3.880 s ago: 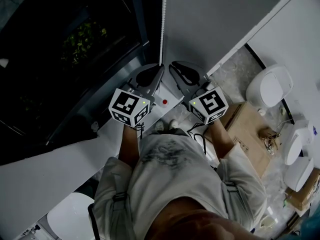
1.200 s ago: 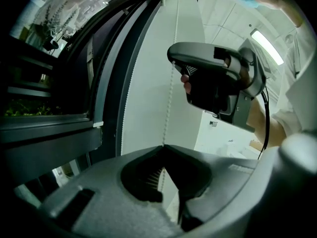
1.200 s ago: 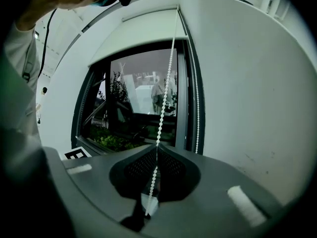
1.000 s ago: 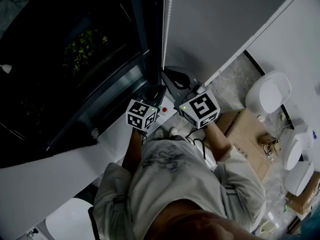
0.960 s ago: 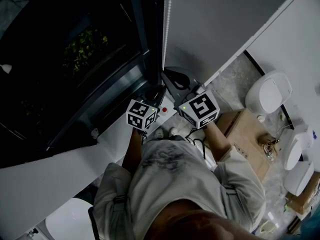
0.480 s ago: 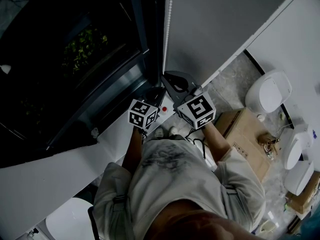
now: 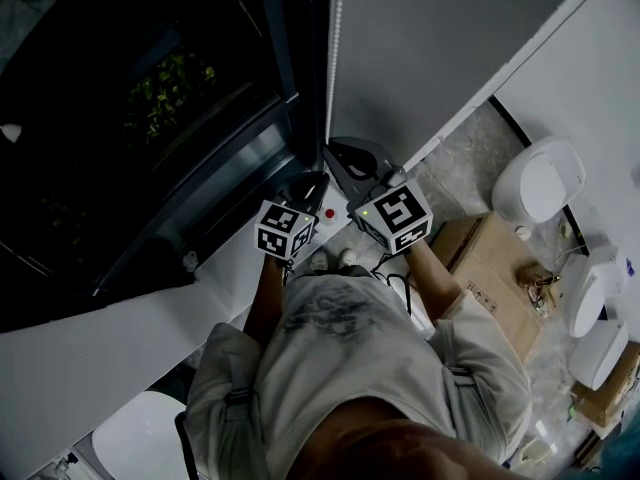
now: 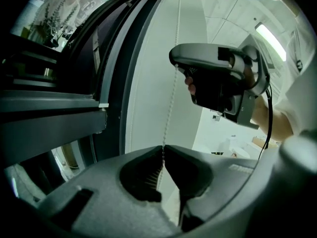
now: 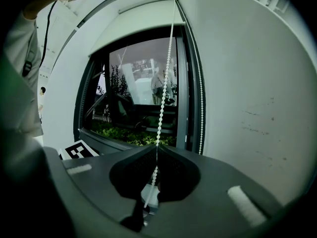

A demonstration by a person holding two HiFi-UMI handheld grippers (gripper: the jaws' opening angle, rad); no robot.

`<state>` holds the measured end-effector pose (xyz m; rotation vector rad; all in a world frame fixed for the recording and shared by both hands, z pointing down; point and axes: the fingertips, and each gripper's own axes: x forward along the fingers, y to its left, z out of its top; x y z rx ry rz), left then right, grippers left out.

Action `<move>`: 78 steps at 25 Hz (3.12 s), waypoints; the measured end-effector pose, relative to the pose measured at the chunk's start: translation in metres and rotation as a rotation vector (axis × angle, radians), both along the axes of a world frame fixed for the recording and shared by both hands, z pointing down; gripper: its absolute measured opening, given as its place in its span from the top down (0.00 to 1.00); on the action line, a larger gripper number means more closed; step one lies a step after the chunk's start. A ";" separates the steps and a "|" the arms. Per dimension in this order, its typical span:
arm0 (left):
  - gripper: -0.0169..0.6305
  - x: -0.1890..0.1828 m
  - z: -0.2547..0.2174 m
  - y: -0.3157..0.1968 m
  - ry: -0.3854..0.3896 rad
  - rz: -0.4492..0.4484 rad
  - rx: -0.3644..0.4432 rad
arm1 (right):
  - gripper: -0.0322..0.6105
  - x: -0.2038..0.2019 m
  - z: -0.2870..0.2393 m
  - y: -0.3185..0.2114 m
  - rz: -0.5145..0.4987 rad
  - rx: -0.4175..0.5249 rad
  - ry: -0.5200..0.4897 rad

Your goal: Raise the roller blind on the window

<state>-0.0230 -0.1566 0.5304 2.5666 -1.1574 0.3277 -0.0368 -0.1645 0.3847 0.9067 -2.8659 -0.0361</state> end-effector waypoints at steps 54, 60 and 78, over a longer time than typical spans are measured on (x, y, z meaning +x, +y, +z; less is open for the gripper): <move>0.94 0.007 -0.242 -0.028 0.000 0.016 0.383 | 0.93 -0.011 0.028 -0.005 -0.021 -0.022 0.064; 0.94 0.006 -0.226 -0.027 0.013 0.017 0.351 | 0.93 -0.011 0.045 -0.006 -0.016 -0.040 0.082; 0.94 0.004 -0.177 -0.019 0.023 0.003 0.258 | 0.93 -0.012 0.093 0.000 -0.013 -0.112 0.140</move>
